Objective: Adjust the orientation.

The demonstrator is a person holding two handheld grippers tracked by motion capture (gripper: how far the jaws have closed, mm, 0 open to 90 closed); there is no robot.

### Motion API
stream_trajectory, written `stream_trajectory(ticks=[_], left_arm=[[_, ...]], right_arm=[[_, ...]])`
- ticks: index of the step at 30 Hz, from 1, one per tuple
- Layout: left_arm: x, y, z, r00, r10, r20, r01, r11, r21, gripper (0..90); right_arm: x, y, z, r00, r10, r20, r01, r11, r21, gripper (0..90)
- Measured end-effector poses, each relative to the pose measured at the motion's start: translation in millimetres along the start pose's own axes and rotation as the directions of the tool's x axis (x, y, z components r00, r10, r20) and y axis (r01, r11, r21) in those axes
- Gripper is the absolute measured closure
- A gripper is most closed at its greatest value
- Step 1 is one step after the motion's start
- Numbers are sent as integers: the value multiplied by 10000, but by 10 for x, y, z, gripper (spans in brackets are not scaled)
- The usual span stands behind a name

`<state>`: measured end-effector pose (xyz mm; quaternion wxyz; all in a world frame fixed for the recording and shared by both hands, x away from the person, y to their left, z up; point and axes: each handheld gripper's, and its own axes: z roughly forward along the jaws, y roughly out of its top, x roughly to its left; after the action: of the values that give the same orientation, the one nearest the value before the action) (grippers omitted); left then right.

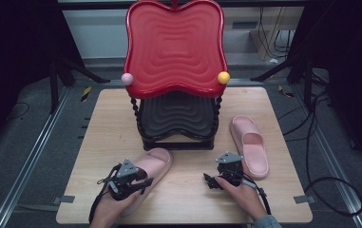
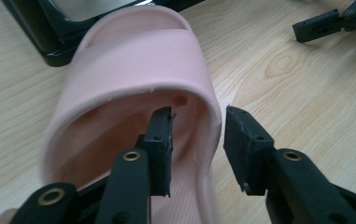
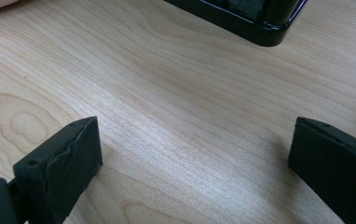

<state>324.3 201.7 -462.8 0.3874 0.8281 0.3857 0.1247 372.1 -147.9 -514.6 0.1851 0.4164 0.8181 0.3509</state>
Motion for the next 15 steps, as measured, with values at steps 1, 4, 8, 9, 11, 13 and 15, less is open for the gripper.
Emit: stream_trajectory(ticks=[1,4,8,9,11,13,15], left_arm=[[3,8,17,10000,-41,21,41,10000,-21,640],[5,19,48,9999,-104,35,104,9999,-13,668],[-2,19,75,9999,-123,67,123,9999,9,693],[-1,19,82,9999,-149,75,149,9999,7,696],[2,21,93,9999,-157,55,157,9999,16,701],[4,22,97,9998,-179,69,179,9998,34,705],[-1,28,118,9997,-212,83,211,9998,54,710]], right_arm=[[-1,0,0,10000,-8,-7,8,10000,0,30],[-2,-1,1,10000,-32,2,32,10000,-8,30],[-2,-1,2,10000,-30,-6,30,10000,-21,30],[-2,-1,1,10000,-32,-9,32,10000,-16,30],[-2,-1,1,10000,-35,-8,35,10000,-18,31],[-1,-1,2,10000,-25,-18,25,10000,-23,30],[-2,-1,2,10000,-33,-5,33,10000,-22,30]])
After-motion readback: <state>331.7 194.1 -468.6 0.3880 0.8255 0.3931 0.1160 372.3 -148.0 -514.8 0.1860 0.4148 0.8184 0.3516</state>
